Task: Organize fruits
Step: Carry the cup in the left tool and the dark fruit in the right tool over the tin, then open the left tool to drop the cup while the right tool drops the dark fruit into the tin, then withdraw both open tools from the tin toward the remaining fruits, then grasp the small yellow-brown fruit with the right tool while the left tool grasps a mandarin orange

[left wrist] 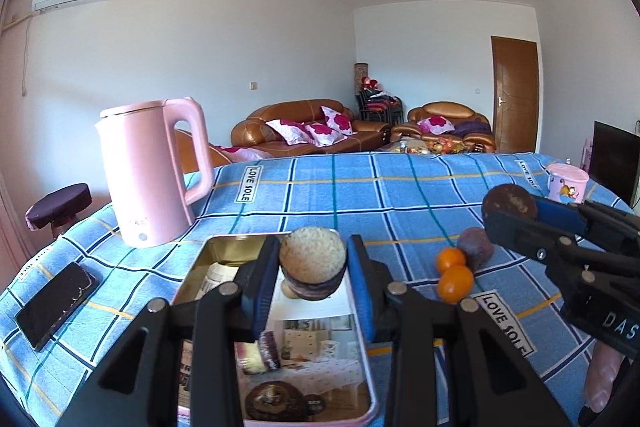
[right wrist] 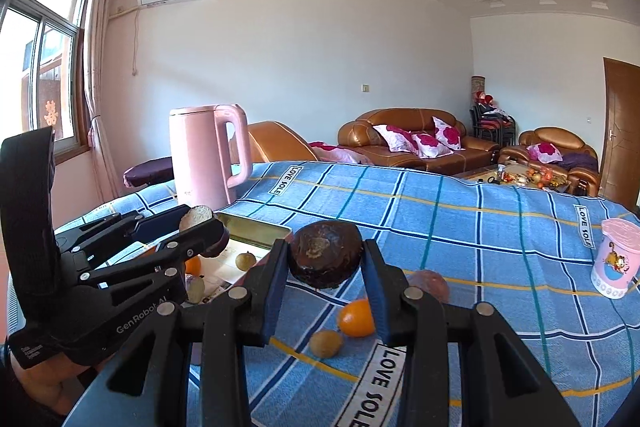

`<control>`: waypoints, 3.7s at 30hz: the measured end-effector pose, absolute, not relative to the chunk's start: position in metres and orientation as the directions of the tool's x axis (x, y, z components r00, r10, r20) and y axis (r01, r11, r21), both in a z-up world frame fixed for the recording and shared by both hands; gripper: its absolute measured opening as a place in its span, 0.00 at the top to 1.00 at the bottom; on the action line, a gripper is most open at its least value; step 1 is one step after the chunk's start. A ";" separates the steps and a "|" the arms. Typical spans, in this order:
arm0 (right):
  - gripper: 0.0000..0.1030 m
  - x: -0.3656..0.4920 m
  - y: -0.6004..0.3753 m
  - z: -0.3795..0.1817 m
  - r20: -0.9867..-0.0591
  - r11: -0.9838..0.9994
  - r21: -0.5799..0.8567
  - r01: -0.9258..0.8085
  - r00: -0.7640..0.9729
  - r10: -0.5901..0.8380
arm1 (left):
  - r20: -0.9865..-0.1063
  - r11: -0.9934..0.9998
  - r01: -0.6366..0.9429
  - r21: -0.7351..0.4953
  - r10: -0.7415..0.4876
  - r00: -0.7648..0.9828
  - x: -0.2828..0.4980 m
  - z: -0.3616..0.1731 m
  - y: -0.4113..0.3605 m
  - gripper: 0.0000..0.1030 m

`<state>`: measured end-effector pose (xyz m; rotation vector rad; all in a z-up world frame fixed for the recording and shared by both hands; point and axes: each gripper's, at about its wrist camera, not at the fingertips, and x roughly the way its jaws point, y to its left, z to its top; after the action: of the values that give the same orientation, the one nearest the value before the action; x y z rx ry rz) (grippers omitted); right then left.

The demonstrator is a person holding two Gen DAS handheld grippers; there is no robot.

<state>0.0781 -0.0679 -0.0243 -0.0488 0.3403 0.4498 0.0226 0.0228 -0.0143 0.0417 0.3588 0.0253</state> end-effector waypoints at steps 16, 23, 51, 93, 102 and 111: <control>0.62 0.104 0.006 -0.027 -0.392 0.836 0.021 -0.548 0.765 0.511 | -0.437 0.990 -0.135 0.038 0.138 0.889 0.019 -0.032 0.089 0.65; 0.62 0.115 0.035 -0.041 -0.451 0.813 0.012 -0.583 0.722 0.524 | -0.479 0.988 -0.152 0.032 0.148 0.865 0.025 -0.043 0.103 0.65; 0.50 0.124 0.018 -0.064 -0.572 0.865 0.020 -0.501 0.704 0.421 | -0.465 0.987 -0.158 0.012 0.146 0.873 0.021 -0.041 0.095 0.11; 0.71 0.138 -0.114 -0.077 -0.668 0.988 0.008 -0.156 0.735 0.121 | -0.532 0.987 0.157 0.039 -0.112 0.839 0.080 -0.017 -0.045 0.07; 0.71 0.146 -0.159 -0.076 -0.673 0.996 0.056 -0.065 0.735 0.086 | -0.648 0.970 0.243 0.014 -0.177 0.741 0.110 -0.048 -0.083 0.27; 0.71 0.151 -0.160 -0.080 -0.688 0.993 0.083 -0.084 0.716 0.118 | -0.721 0.960 0.275 -0.043 -0.221 0.657 0.129 -0.065 -0.092 0.46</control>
<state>0.1511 -0.1601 -0.0802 0.0468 0.7641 0.1123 0.1294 -0.0921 -0.0655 0.0720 0.8062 -0.2812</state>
